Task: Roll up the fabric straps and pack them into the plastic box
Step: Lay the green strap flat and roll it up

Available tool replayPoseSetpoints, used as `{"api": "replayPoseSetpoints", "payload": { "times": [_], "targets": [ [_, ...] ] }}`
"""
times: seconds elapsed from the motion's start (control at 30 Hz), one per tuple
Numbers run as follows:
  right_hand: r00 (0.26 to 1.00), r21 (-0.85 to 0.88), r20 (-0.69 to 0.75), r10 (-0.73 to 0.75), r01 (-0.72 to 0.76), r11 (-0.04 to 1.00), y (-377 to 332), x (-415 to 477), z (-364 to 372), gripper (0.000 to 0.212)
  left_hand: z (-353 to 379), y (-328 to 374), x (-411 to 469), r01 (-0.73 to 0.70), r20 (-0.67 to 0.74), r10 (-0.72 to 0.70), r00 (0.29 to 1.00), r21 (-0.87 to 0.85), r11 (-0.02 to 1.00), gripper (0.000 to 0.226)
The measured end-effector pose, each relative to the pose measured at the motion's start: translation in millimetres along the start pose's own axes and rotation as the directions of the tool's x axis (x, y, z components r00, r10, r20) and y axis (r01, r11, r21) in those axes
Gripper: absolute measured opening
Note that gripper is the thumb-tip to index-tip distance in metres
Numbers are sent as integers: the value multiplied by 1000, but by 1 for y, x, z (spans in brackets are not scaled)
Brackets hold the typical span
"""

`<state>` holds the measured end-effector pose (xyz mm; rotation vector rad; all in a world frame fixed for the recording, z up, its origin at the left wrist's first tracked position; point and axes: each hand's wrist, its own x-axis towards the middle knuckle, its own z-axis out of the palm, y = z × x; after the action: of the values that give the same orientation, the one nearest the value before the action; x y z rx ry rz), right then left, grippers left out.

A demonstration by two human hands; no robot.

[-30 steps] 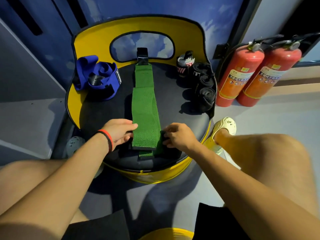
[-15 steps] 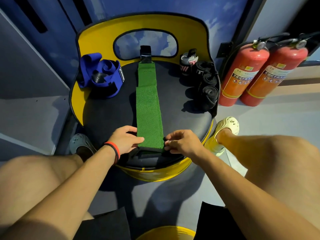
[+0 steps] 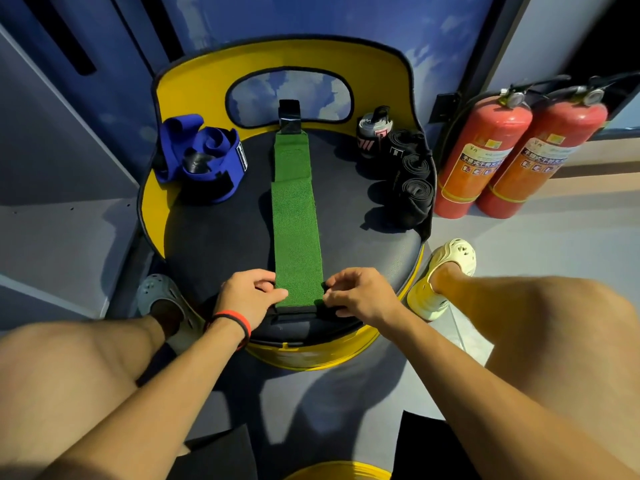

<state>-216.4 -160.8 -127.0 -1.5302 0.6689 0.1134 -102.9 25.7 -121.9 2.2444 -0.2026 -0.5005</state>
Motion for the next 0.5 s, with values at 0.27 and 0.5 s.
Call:
{"api": "replayPoseSetpoints", "payload": {
  "times": [0.27,0.5],
  "targets": [
    [995,-180,-10,-97,93,979,0,-1,6,24,-2,3,-7,-17,-18,19,1000,95,995,45],
    [941,-695,45,-336,272,666,-10,-5,18,32,-4,12,0,-173,84,154,984,299,938,36]
  ]
}}
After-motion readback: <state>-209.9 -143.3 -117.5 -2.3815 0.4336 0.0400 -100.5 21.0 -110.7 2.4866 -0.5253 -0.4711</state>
